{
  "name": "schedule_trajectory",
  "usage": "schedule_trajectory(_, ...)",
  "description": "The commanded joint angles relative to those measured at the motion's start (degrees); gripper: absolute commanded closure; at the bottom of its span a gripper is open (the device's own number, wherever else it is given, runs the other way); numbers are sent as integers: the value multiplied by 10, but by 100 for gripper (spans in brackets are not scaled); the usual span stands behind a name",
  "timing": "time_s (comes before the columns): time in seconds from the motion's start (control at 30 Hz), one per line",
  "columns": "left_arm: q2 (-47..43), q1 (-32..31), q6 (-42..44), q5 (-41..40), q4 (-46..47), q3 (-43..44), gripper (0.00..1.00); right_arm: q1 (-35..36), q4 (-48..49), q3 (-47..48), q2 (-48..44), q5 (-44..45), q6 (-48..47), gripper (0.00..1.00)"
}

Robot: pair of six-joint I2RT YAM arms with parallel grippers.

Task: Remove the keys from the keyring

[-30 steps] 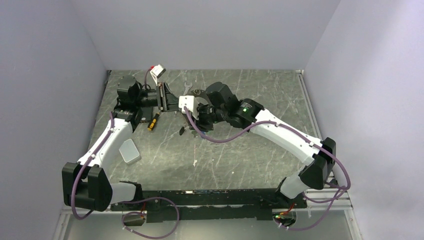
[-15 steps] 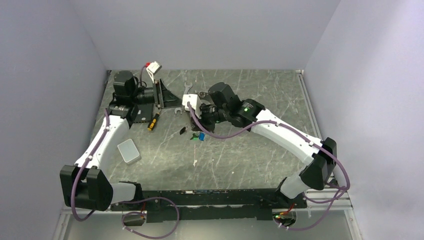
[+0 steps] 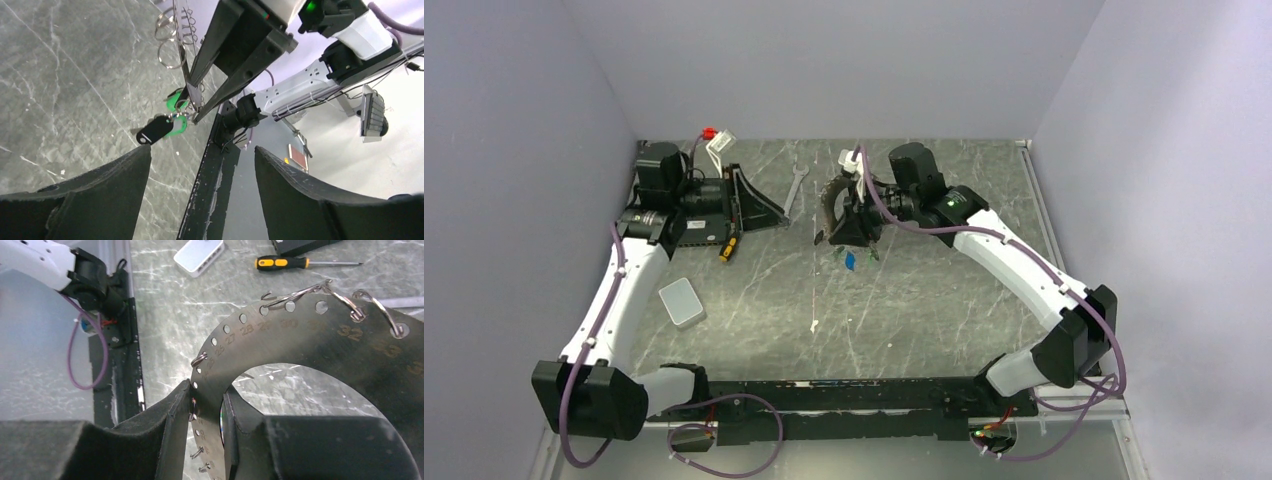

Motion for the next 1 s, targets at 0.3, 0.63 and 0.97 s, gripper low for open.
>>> schedule_trajectory(0.3,-28,-102,257,-15,-135,-25,16,-3,50,-3,-40,-124,39,100)
schedule_trajectory(0.63,11,-156,280,-54,-82,-30,21,3,40,-2,-38,-164,25,100)
schedule_trajectory(0.97,35,-176,226,-17,-5,-43,5,12,30,2,-33,-181,16,100)
